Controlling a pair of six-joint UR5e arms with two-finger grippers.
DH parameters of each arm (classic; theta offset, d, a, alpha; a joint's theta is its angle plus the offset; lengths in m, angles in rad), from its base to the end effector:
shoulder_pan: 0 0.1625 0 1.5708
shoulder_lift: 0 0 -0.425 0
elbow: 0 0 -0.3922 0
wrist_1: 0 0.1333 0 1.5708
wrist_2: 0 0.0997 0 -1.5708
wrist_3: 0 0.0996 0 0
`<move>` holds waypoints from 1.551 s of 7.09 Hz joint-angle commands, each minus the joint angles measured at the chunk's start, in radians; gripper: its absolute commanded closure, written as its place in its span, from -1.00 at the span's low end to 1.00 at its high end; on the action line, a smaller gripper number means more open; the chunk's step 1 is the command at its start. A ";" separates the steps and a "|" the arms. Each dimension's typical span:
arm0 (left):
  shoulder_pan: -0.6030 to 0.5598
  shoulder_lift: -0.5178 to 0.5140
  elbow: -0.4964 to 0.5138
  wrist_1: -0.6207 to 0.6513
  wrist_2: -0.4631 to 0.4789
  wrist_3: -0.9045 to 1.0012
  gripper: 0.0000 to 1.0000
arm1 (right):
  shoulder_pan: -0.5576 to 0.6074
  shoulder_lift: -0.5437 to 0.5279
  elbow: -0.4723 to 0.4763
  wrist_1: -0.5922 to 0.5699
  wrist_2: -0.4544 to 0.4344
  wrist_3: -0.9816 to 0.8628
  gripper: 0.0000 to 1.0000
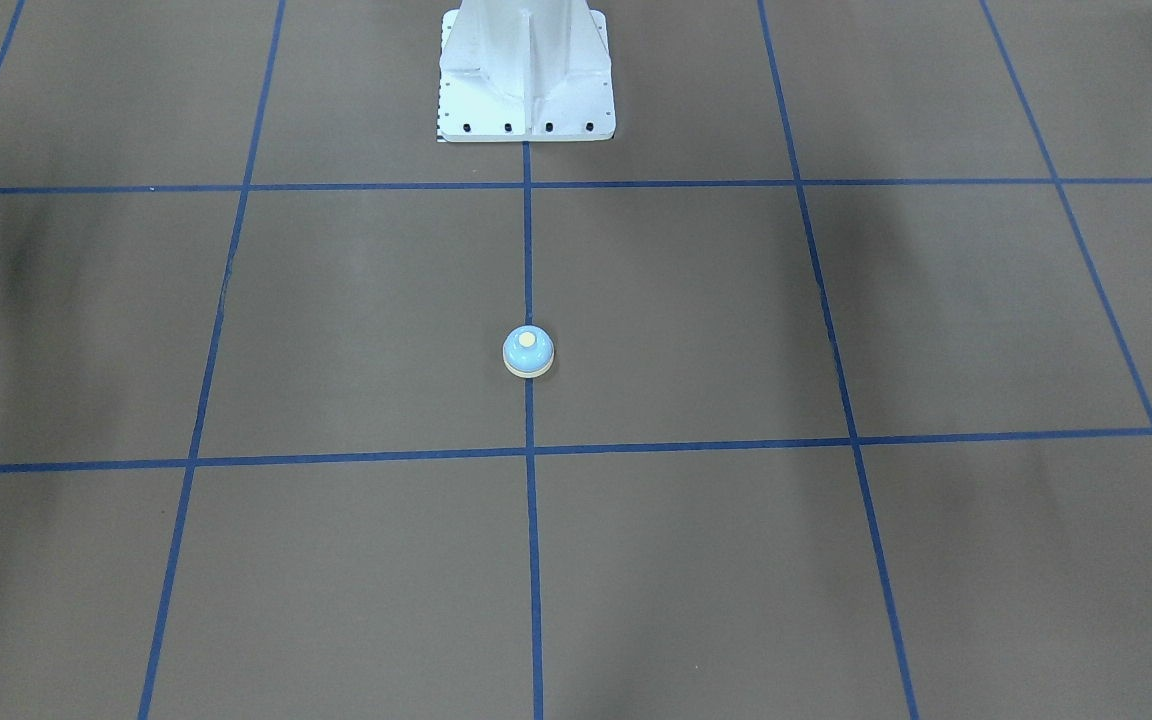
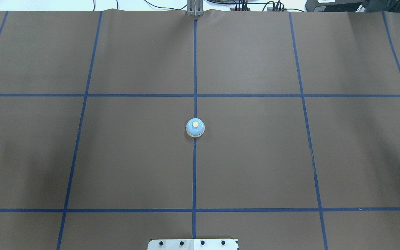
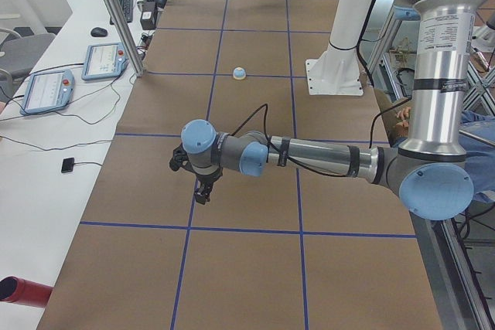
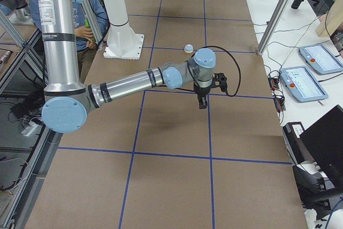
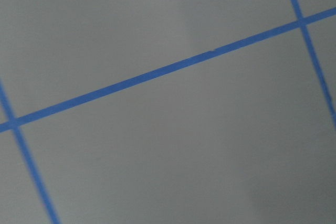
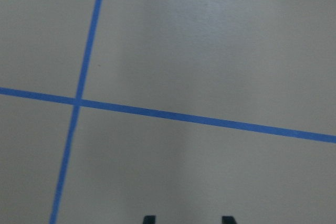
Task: Place and press bell with both arms
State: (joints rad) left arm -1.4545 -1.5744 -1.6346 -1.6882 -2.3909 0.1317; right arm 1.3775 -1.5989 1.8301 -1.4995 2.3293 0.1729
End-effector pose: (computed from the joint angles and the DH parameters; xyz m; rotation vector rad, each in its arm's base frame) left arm -0.0017 -0.5069 0.6095 0.1813 0.8196 0.3091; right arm -0.0299 -0.4899 0.5368 0.1460 -0.7926 -0.1340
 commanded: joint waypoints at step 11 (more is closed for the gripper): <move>-0.098 0.028 -0.004 0.173 0.047 0.068 -0.99 | 0.095 -0.003 -0.011 -0.142 -0.024 -0.236 -1.00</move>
State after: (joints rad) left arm -1.5538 -1.5583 -1.6302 -1.5133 -2.3457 0.2019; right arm 1.4765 -1.6087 1.8206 -1.6421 2.3214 -0.0582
